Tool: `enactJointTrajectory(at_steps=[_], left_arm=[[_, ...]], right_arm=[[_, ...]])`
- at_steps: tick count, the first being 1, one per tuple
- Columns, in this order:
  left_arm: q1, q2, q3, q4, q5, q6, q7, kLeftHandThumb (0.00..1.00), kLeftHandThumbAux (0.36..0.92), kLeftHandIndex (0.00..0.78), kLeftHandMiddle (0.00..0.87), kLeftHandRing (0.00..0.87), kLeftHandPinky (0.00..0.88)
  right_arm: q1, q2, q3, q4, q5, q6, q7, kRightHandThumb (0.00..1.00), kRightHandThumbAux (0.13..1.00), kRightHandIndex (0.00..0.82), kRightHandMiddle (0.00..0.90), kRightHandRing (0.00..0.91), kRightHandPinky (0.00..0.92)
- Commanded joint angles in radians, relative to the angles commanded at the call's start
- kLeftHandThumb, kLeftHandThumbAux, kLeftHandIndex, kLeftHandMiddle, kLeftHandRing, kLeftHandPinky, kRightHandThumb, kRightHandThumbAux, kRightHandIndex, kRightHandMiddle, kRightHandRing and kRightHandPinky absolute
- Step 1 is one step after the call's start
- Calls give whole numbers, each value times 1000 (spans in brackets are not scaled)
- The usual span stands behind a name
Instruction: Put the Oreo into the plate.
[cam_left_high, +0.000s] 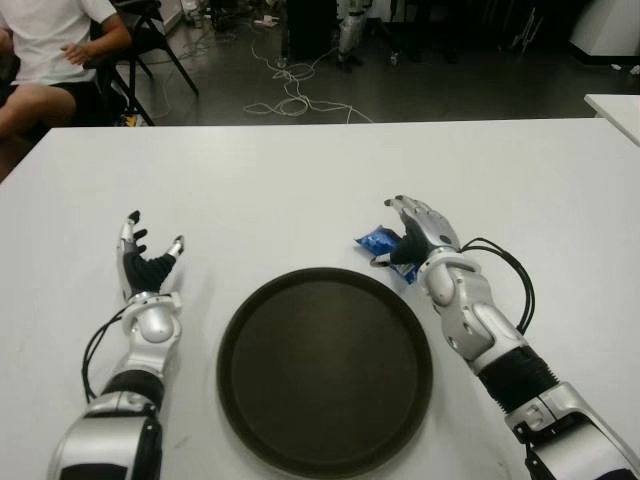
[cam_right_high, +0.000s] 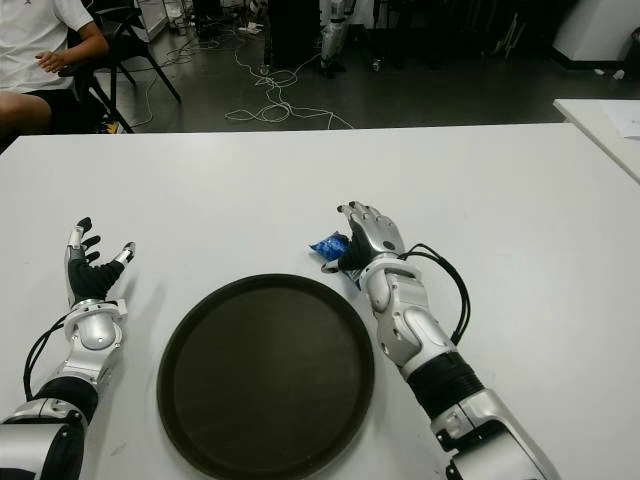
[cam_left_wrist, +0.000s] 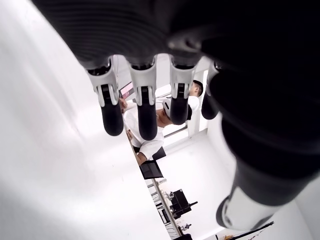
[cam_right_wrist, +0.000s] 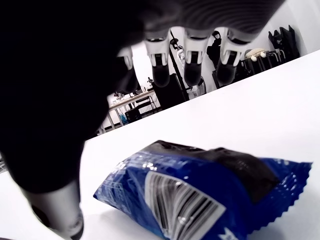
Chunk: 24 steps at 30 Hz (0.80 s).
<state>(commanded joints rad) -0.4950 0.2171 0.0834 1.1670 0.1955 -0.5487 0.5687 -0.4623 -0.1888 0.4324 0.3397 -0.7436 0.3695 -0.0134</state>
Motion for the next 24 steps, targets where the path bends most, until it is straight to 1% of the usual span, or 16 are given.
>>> enactJointTrajectory(at_steps=[7, 16, 19, 24], left_arm=[[-1, -2, 3, 1, -5, 2, -4, 240, 787, 107, 125, 148, 194], [1, -1, 5, 0, -8, -9, -8, 251, 785, 114, 112, 136, 184], [1, 1, 4, 1, -4, -12, -6, 246, 781, 114, 115, 144, 205], [1, 1, 5, 2, -6, -14, -9, 229, 781, 112, 118, 141, 193]], right_arm=[[-4, 2, 1, 8, -1, 5, -3, 0, 782, 0, 0, 0, 0], [-17, 6, -2, 58, 4, -9, -36, 0, 800, 0, 0, 0, 1], [-21, 10, -5, 70, 3, -2, -49, 0, 792, 0, 0, 0, 0], [-26, 14, -14, 87, 8, 1, -71, 0, 784, 0, 0, 0, 0]])
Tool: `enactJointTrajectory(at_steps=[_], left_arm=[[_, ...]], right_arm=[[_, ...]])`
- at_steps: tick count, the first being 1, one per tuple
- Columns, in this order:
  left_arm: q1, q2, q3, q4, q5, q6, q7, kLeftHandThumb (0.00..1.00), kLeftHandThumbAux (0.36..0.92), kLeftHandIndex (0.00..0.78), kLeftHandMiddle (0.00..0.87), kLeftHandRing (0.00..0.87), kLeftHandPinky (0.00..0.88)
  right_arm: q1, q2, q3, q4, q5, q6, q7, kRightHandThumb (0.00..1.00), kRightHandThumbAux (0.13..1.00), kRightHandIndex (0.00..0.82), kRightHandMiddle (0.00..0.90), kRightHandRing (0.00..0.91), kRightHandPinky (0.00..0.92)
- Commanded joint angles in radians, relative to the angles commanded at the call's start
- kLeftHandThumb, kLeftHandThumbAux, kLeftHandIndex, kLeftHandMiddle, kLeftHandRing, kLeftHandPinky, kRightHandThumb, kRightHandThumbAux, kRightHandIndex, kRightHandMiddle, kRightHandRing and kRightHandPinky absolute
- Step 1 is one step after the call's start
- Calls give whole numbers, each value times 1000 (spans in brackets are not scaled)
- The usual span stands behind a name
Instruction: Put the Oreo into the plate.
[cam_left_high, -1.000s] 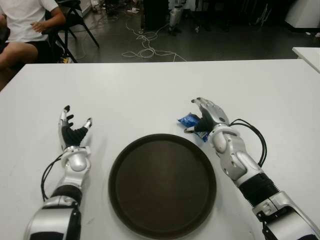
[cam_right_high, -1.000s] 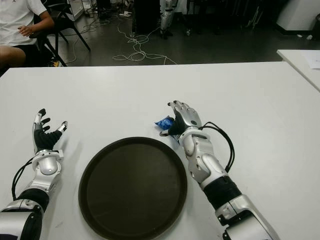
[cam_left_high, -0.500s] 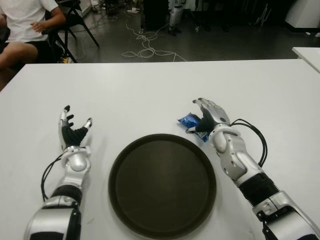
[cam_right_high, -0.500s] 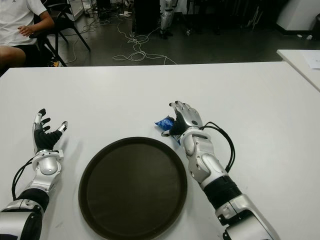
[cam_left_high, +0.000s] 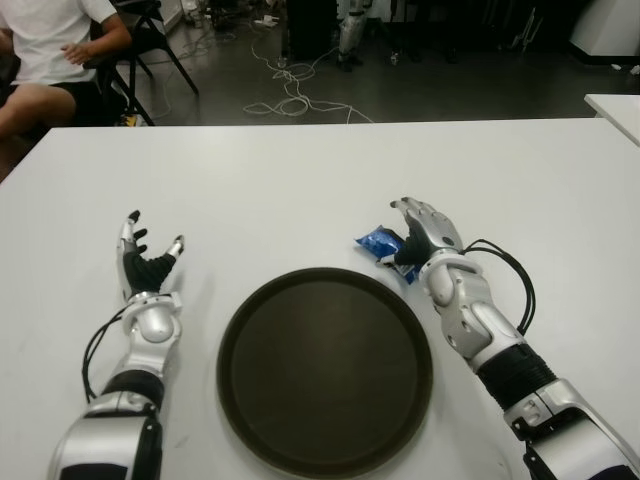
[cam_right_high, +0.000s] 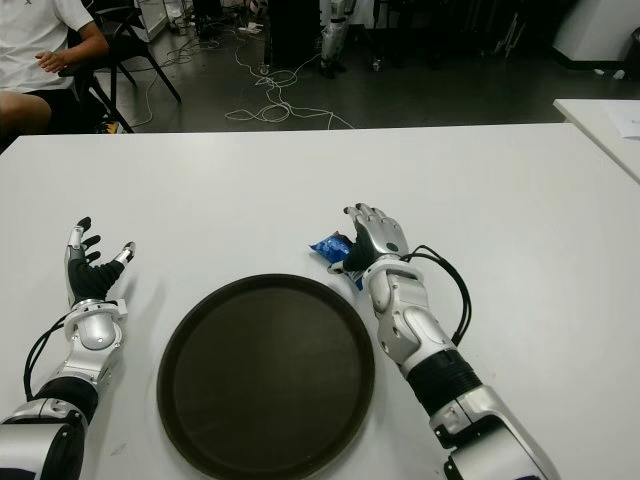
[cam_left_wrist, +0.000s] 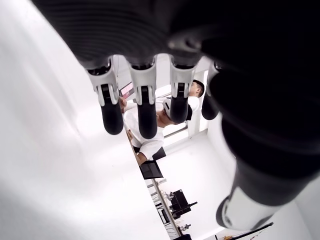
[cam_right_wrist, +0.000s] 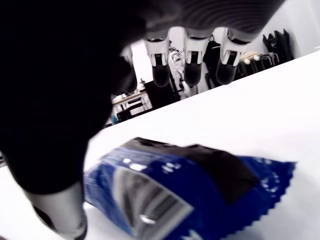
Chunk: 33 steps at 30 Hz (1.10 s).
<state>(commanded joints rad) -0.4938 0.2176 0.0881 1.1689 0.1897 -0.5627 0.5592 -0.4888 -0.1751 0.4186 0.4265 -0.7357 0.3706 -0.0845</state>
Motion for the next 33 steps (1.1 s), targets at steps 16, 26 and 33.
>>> enactJointTrajectory(at_steps=[16, 26, 33], left_arm=[[1, 5, -5, -1, 9, 3, 8, 218, 797, 111, 129, 153, 194], [1, 6, -2, 0, 6, 1, 1, 219, 793, 109, 117, 136, 182], [0, 6, -1, 3, 3, 6, -4, 216, 782, 106, 119, 141, 190]], right_arm=[[-35, 15, -10, 80, 10, 30, -37, 0, 767, 0, 0, 0, 0], [-53, 17, -11, 134, 21, 4, -55, 0, 789, 0, 0, 0, 8], [-65, 18, -9, 172, 23, -16, -67, 0, 801, 0, 0, 0, 5]])
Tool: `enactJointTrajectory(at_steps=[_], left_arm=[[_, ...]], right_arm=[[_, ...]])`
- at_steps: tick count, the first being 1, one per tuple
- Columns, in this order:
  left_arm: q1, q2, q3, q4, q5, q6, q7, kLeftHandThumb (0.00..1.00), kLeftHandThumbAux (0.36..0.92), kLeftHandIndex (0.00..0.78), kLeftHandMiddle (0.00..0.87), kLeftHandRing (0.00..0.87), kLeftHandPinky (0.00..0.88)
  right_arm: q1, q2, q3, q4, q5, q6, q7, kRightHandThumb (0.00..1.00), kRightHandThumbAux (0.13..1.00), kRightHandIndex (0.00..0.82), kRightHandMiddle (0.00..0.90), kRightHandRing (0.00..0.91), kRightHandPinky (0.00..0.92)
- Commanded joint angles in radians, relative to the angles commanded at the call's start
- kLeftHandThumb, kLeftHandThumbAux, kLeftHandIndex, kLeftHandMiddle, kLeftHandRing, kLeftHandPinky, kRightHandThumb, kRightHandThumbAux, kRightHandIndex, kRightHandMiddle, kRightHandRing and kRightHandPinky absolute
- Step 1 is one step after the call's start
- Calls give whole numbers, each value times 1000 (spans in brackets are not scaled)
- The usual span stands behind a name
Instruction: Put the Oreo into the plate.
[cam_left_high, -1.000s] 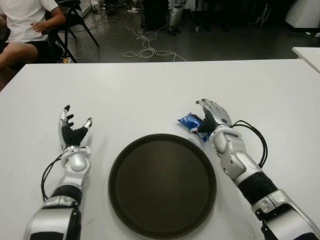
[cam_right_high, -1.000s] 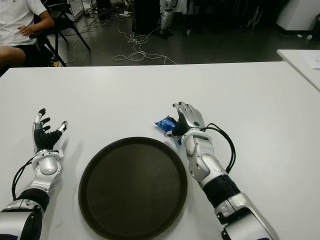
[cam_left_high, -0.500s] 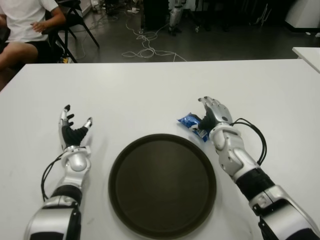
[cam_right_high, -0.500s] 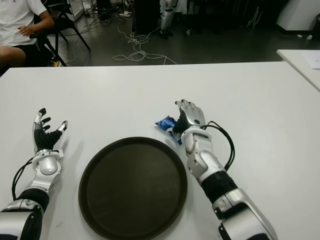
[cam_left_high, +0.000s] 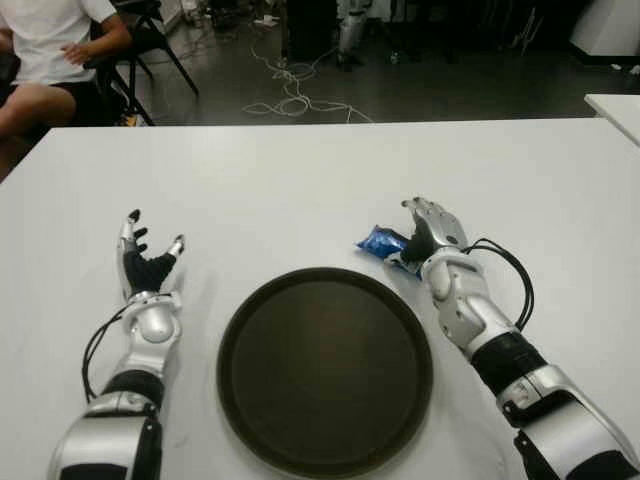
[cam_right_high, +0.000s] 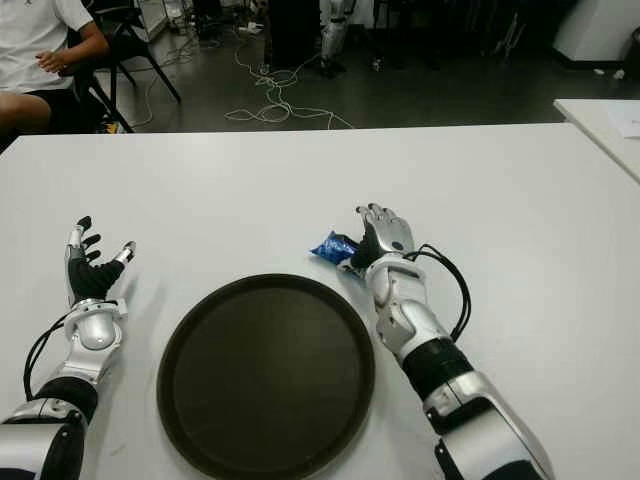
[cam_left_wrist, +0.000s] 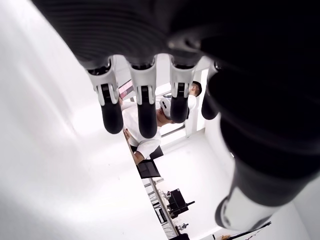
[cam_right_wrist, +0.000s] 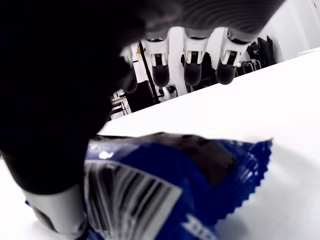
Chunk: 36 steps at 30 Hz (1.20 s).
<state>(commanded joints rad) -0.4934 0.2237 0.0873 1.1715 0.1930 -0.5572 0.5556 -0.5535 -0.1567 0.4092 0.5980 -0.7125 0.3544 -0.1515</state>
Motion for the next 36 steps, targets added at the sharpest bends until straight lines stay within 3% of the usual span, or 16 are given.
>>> enactJointTrajectory(at_steps=[10, 19, 36], left_arm=[[0, 0, 5, 2, -6, -12, -4, 256, 794, 121, 121, 154, 222], [0, -1, 5, 0, -7, -11, -13, 219, 791, 105, 120, 133, 161], [2, -3, 0, -7, 1, -1, -3, 211, 782, 104, 123, 140, 172]], right_arm=[[-5, 3, -3, 16, 10, -7, 7, 0, 796, 0, 0, 0, 0], [-10, 3, 1, 26, 19, -8, 16, 0, 796, 0, 0, 0, 11], [-10, -21, 16, -67, 43, 45, 253, 0, 813, 9, 27, 31, 31]])
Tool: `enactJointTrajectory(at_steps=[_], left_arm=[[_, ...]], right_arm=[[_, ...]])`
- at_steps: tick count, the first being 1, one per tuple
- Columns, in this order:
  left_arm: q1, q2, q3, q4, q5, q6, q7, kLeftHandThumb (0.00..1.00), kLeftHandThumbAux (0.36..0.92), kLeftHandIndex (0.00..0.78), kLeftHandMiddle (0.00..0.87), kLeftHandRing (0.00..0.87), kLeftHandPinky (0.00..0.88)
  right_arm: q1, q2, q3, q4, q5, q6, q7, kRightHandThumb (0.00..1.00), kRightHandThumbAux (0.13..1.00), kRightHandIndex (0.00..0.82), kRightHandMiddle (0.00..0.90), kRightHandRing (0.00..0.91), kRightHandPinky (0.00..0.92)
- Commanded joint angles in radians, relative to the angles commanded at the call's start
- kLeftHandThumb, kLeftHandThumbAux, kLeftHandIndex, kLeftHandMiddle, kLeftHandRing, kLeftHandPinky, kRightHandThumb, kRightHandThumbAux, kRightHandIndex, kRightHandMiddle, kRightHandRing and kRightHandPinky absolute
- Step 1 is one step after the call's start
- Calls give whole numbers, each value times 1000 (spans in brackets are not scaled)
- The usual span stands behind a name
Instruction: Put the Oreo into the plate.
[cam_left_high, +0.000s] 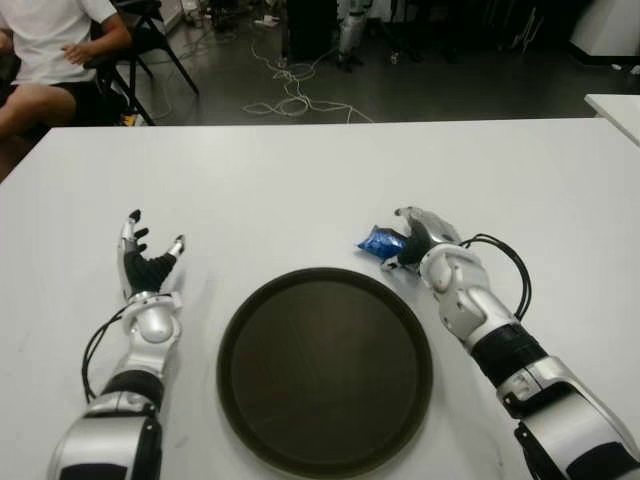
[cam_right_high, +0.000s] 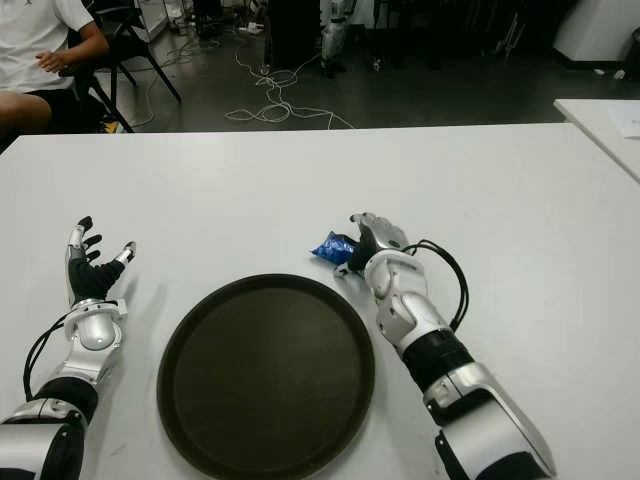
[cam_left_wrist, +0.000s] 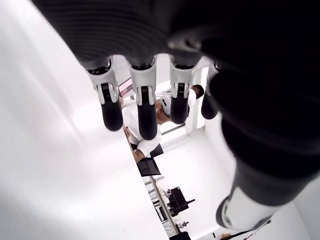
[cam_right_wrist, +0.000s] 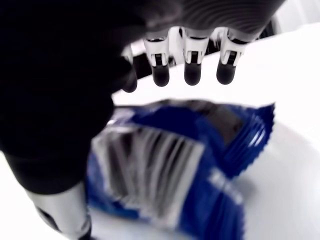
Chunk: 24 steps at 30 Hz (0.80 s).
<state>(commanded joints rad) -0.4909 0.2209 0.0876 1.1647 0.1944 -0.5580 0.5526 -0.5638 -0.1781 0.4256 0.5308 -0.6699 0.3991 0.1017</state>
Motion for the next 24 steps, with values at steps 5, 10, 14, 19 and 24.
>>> enactJointTrajectory(at_steps=[5, 10, 14, 19, 24], left_arm=[[1, 2, -2, -1, 4, -1, 4, 225, 788, 107, 130, 149, 195], [2, 1, -1, -1, 3, -2, 3, 228, 786, 111, 130, 154, 209], [2, 0, 2, -2, -2, -5, -4, 233, 789, 112, 125, 149, 196], [2, 1, 2, -2, -3, -6, -8, 228, 785, 113, 112, 135, 185], [3, 4, -3, -2, 4, -5, -2, 225, 777, 106, 114, 141, 190]], right_arm=[[1, -8, -1, -30, 10, 7, 64, 0, 818, 23, 42, 45, 30], [-6, -24, 18, -49, 2, 23, 134, 0, 792, 32, 60, 52, 17], [-7, -35, 30, -73, -6, 39, 180, 0, 777, 33, 71, 53, 12], [-8, -42, 37, -90, -4, 53, 205, 0, 767, 28, 73, 44, 1], [-7, -43, 37, -98, 0, 59, 210, 0, 753, 34, 82, 47, 0]])
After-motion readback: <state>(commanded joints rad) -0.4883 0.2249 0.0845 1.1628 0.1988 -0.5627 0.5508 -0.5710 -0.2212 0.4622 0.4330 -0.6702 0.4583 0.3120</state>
